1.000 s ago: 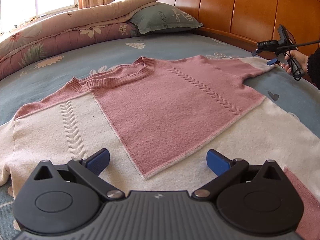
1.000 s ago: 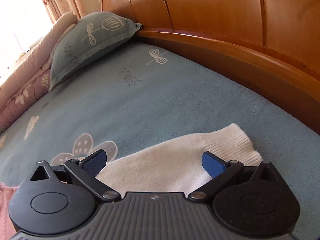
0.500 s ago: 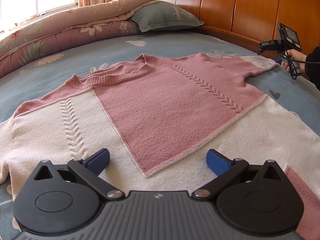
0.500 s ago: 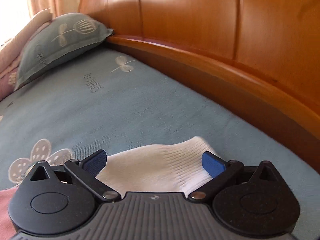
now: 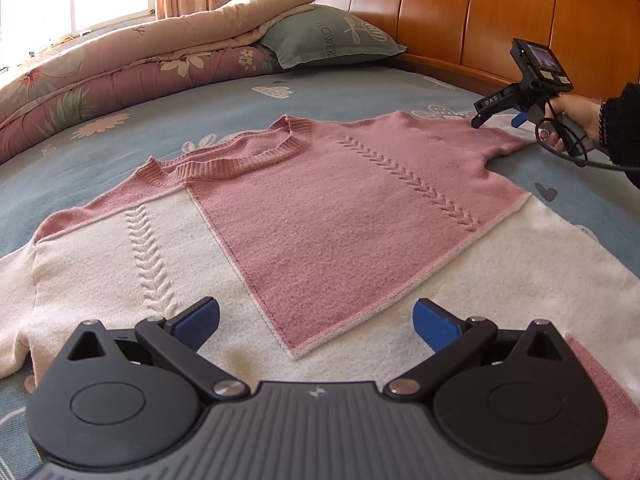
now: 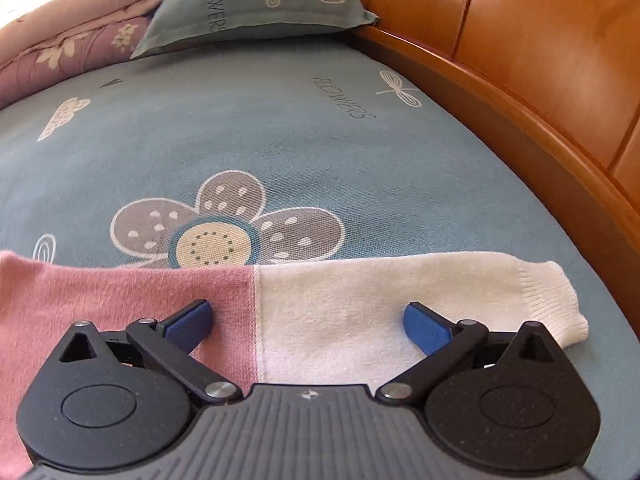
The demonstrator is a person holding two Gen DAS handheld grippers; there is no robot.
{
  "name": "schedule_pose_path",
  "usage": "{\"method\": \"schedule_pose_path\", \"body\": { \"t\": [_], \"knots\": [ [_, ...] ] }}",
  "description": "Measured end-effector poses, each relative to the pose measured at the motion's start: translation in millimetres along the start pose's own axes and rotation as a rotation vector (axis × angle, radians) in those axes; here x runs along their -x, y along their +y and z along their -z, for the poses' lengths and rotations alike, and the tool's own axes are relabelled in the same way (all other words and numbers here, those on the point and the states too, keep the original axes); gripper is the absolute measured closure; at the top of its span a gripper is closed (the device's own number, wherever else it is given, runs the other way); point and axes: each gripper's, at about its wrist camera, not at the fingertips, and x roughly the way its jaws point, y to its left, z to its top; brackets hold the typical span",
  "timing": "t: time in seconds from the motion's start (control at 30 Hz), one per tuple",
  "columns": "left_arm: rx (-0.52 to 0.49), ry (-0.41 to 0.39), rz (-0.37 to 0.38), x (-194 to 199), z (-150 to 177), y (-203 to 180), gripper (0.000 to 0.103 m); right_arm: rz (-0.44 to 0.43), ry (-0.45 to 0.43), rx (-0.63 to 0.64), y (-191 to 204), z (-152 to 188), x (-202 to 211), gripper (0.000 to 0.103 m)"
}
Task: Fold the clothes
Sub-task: 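Move the right tool over the pink body and press the ribbed collar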
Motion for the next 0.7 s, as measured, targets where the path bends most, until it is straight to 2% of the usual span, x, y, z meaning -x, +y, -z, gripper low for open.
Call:
{"method": "schedule_pose_path", "body": {
  "t": [0.1, 0.17, 0.27, 0.37, 0.43, 0.57, 0.7],
  "knots": [
    [0.007, -0.01, 0.012, 7.4, -3.6, 4.1, 0.001, -0.102, 0.008, 0.023, 23.8, 0.3, 26.0, 0.0],
    [0.012, -0.017, 0.021, 12.4, -5.9, 6.8, 0.001, -0.182, 0.023, 0.066, 54.3, 1.9, 42.2, 0.0],
    [0.014, -0.039, 0.004, 19.2, -8.1, 11.9, 0.001, -0.302, 0.049, 0.132, 101.8, 4.4, 66.1, 0.0],
    [0.004, -0.061, -0.044, 25.9, -10.6, 18.9, 0.001, -0.406, 0.067, 0.202, 149.6, 9.9, 85.6, 0.0],
    [0.011, -0.062, -0.062, 27.1, -11.7, 25.1, 0.001, -0.42, 0.059, 0.257, 178.5, 17.8, 84.7, 0.0],
    [0.037, -0.051, -0.076, 25.7, -12.7, 36.9, 0.001, -0.427, 0.084, 0.259, 212.2, 24.3, 55.3, 0.0],
    [0.052, -0.022, -0.107, 20.6, -12.4, 46.5, 0.001, -0.388, 0.012, 0.232, 221.3, 19.7, 32.7, 0.0]
  ]
}}
